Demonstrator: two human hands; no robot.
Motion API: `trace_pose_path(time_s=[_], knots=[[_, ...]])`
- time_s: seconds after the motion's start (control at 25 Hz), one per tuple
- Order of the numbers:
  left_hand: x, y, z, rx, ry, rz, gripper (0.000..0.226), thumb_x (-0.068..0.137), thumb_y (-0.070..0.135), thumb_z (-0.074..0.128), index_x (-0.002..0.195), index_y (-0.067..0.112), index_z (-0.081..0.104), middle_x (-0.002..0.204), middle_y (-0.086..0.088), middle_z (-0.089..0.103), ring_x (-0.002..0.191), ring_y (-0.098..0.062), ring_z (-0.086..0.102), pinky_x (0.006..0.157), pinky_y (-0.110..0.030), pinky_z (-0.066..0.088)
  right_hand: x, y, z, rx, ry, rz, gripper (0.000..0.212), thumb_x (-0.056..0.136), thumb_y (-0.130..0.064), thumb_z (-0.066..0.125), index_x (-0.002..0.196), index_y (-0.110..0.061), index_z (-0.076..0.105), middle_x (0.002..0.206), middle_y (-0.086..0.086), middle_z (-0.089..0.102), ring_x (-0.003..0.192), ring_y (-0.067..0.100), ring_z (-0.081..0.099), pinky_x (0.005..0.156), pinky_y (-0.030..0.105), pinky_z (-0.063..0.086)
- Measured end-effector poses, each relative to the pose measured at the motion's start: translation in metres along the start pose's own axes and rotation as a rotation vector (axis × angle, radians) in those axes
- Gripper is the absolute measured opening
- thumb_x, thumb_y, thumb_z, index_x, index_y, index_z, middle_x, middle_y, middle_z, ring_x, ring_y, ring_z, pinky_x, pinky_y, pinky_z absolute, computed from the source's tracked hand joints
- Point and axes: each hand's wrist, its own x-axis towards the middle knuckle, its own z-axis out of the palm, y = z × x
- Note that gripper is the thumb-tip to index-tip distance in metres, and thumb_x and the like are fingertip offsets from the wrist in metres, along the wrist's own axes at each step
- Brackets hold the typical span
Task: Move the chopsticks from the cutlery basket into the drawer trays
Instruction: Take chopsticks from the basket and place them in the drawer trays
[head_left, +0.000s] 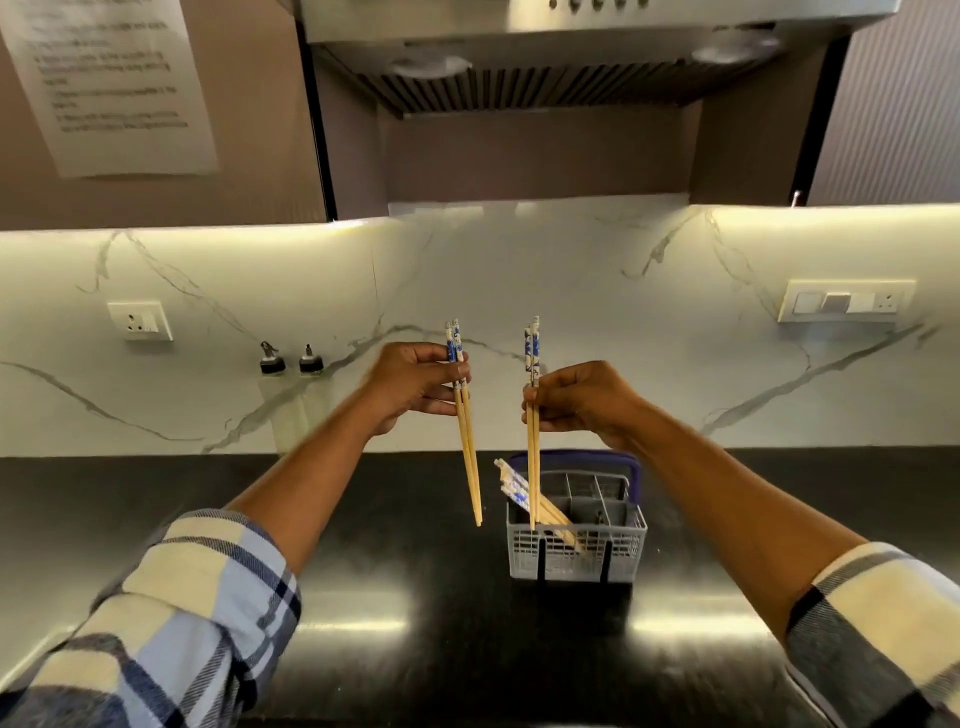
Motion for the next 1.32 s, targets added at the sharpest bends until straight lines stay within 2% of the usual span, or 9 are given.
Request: trace_pose_path(time_s=[0.2, 0.32, 0.44, 0.56, 0.68, 0.8, 0.88, 1.04, 1.32], knots=[[-0.053, -0.097, 0.007, -0.076, -0.081, -0.248, 0.02, 0.084, 0.006, 0.071, 0.104, 0.009, 0.071, 0.093, -0.017, 0.076, 0.082, -0.03, 0.076, 0.07, -0.04, 0.063, -0.058, 0.112, 0.034, 0.0, 0.01, 0.288, 0.018, 0.082, -0.011, 0.076, 0.096, 0.002, 0.074, 0.085, 0.017, 0.076, 0.075, 0.021, 0.074, 0.068, 0.028, 0.062], [-0.097, -0.17, 0.019, -0.074, -0.125, -0.412, 0.024, 0.086, 0.006, 0.071, 0.11, 0.006, 0.069, 0.096, -0.02, 0.075, 0.084, -0.032, 0.074, 0.073, -0.041, 0.063, -0.101, 0.193, 0.058, 0.071, -0.008, 0.453, 0.017, 0.084, -0.008, 0.074, 0.097, 0.003, 0.074, 0.089, 0.019, 0.076, 0.083, 0.027, 0.076, 0.074, 0.033, 0.062], [-0.133, -0.23, 0.028, -0.08, -0.154, -0.547, 0.023, 0.086, 0.006, 0.071, 0.109, 0.007, 0.069, 0.097, -0.02, 0.075, 0.084, -0.032, 0.074, 0.075, -0.043, 0.062, -0.136, 0.249, 0.077, 0.068, 0.025, 0.559, 0.015, 0.084, -0.009, 0.074, 0.096, 0.0, 0.074, 0.087, 0.017, 0.077, 0.082, 0.027, 0.076, 0.077, 0.037, 0.062], [-0.166, -0.279, 0.04, -0.07, -0.207, -0.661, 0.026, 0.085, 0.007, 0.072, 0.111, 0.006, 0.068, 0.095, -0.018, 0.076, 0.085, -0.034, 0.074, 0.076, -0.044, 0.062, -0.166, 0.292, 0.092, 0.006, 0.05, 0.635, 0.012, 0.086, -0.01, 0.072, 0.094, -0.002, 0.074, 0.085, 0.013, 0.077, 0.077, 0.023, 0.076, 0.073, 0.032, 0.062], [-0.201, -0.312, 0.051, -0.043, -0.258, -0.724, 0.024, 0.084, 0.008, 0.073, 0.108, 0.006, 0.069, 0.095, -0.019, 0.075, 0.082, -0.033, 0.075, 0.074, -0.041, 0.063, -0.194, 0.32, 0.104, 0.059, 0.054, 0.707, 0.01, 0.086, -0.007, 0.071, 0.093, 0.0, 0.074, 0.084, 0.012, 0.077, 0.076, 0.022, 0.076, 0.065, 0.026, 0.061], [-0.228, -0.335, 0.059, 0.001, -0.299, -0.773, 0.017, 0.085, 0.007, 0.071, 0.102, 0.01, 0.071, 0.092, -0.015, 0.076, 0.08, -0.027, 0.076, 0.068, -0.032, 0.062, -0.213, 0.344, 0.115, 0.079, 0.077, 0.728, 0.012, 0.085, -0.006, 0.072, 0.093, 0.003, 0.075, 0.089, 0.016, 0.077, 0.082, 0.029, 0.076, 0.072, 0.033, 0.063], [-0.236, -0.351, 0.063, 0.009, -0.274, -0.793, 0.019, 0.086, 0.005, 0.071, 0.105, 0.008, 0.071, 0.09, -0.013, 0.076, 0.079, -0.025, 0.076, 0.069, -0.034, 0.063, -0.222, 0.36, 0.125, 0.074, 0.104, 0.75, 0.009, 0.084, -0.006, 0.074, 0.089, 0.001, 0.075, 0.09, 0.017, 0.077, 0.084, 0.032, 0.075, 0.077, 0.037, 0.062], [-0.241, -0.377, 0.064, 0.043, -0.235, -0.843, 0.023, 0.085, 0.007, 0.072, 0.108, 0.006, 0.07, 0.093, -0.012, 0.076, 0.081, -0.026, 0.076, 0.075, -0.04, 0.063, -0.231, 0.383, 0.143, 0.034, 0.13, 0.799, 0.001, 0.083, -0.007, 0.076, 0.082, -0.007, 0.077, 0.085, 0.012, 0.077, 0.078, 0.026, 0.075, 0.077, 0.037, 0.062], [-0.249, -0.404, 0.069, 0.068, -0.25, -0.949, 0.024, 0.085, 0.01, 0.073, 0.109, 0.006, 0.07, 0.101, -0.016, 0.075, 0.087, -0.03, 0.074, 0.078, -0.045, 0.061, -0.235, 0.41, 0.157, -0.034, 0.174, 0.905, 0.008, 0.079, -0.01, 0.08, 0.086, -0.006, 0.077, 0.084, 0.015, 0.077, 0.079, 0.034, 0.075, 0.075, 0.044, 0.062]])
